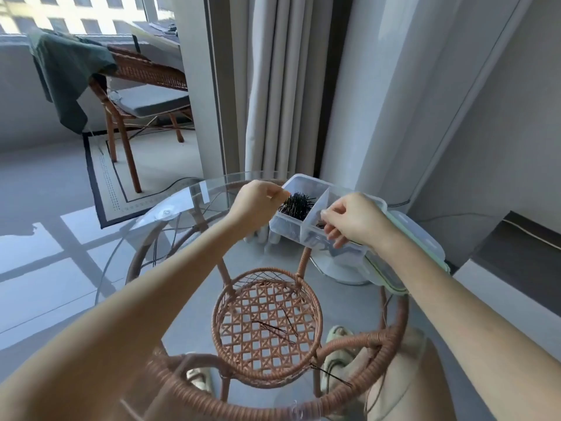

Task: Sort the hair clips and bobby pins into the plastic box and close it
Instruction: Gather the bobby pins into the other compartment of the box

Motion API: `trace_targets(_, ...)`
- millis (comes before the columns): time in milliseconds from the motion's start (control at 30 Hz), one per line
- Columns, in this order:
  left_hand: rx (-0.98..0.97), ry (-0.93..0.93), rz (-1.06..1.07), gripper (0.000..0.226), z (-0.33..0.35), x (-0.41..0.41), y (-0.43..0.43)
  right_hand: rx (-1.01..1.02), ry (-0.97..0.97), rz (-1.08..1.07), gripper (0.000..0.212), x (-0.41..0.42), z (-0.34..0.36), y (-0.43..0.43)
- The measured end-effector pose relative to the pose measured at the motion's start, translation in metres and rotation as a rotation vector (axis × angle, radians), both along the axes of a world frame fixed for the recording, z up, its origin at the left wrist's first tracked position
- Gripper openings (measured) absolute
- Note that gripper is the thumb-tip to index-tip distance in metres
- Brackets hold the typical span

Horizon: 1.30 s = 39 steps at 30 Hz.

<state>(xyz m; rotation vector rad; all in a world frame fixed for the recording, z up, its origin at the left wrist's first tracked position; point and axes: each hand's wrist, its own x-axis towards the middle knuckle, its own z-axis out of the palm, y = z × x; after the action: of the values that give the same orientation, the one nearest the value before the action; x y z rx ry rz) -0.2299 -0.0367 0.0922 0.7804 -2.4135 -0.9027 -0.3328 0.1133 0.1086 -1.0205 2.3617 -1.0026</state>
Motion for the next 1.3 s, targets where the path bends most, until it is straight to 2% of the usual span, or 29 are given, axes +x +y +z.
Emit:
trace_targets(67,-0.096,0.062,-0.093,0.015,-0.005,0.031,0.013,0.161,0.071,0.181,0.021,0.023,-0.006,0.039)
trace_targets(100,-0.130,0.027,-0.206,0.013,-0.011,0.047,0.019,0.258,0.079,0.256,0.019,0.036,-0.010,0.058)
trace_targets(167,-0.192,-0.227,-0.479,0.026,-0.027,0.078,0.035,0.417,0.069,0.349,0.025,0.059,-0.021,0.087)
trace_targets(233,-0.303,-0.427,-0.641,0.042,-0.048,0.099,0.047,0.493,0.156,0.392,0.032,0.076,-0.037,0.104)
trace_targets(300,-0.349,-0.408,-0.648,0.044,-0.061,0.107,0.055,0.474,0.246,0.389,0.030,0.086,-0.051,0.110)
trace_targets(400,-0.359,-0.316,-0.658,0.028,-0.063,0.106,0.059,0.380,0.324,0.330,0.014,0.095,-0.061,0.106)
trace_targets(533,-0.448,-0.334,-0.676,0.012,-0.067,0.102,0.069,0.378,0.423,0.328,0.012,0.100,-0.065,0.102)
trace_targets(700,-0.789,-0.523,-0.648,0.019,-0.075,0.107,0.092,0.302,0.328,0.257,0.017,0.093,-0.057,0.098)
trace_targets(800,-0.938,-0.528,-0.672,0.018,-0.074,0.113,0.100,0.226,0.259,0.194,0.015,0.082,-0.043,0.092)
trace_targets(867,-0.853,-0.544,-0.659,0.017,-0.074,0.111,0.099,0.148,0.240,0.147,0.014,0.071,-0.029,0.083)
trace_targets(1000,-0.426,-0.574,-0.523,0.010,-0.072,0.096,0.090,-0.064,0.190,-0.030,0.021,0.035,0.004,0.034)
trace_targets(1100,-0.304,-0.477,-0.489,0.006,-0.054,0.088,0.073,-0.097,0.000,-0.152,0.020,0.008,0.014,-0.020)
trace_targets(1200,-0.183,-0.265,-0.310,0.012,-0.020,0.065,0.042,-0.048,-0.172,-0.199,0.018,-0.006,0.010,-0.059)
trace_targets(1233,-0.164,-0.202,-0.232,0.012,-0.010,0.053,0.031,-0.023,-0.154,-0.204,0.016,-0.009,0.008,-0.065)
trace_targets(1300,-0.140,-0.111,-0.119,0.016,0.007,0.025,0.012,0.057,0.042,-0.224,0.018,-0.014,0.007,-0.062)
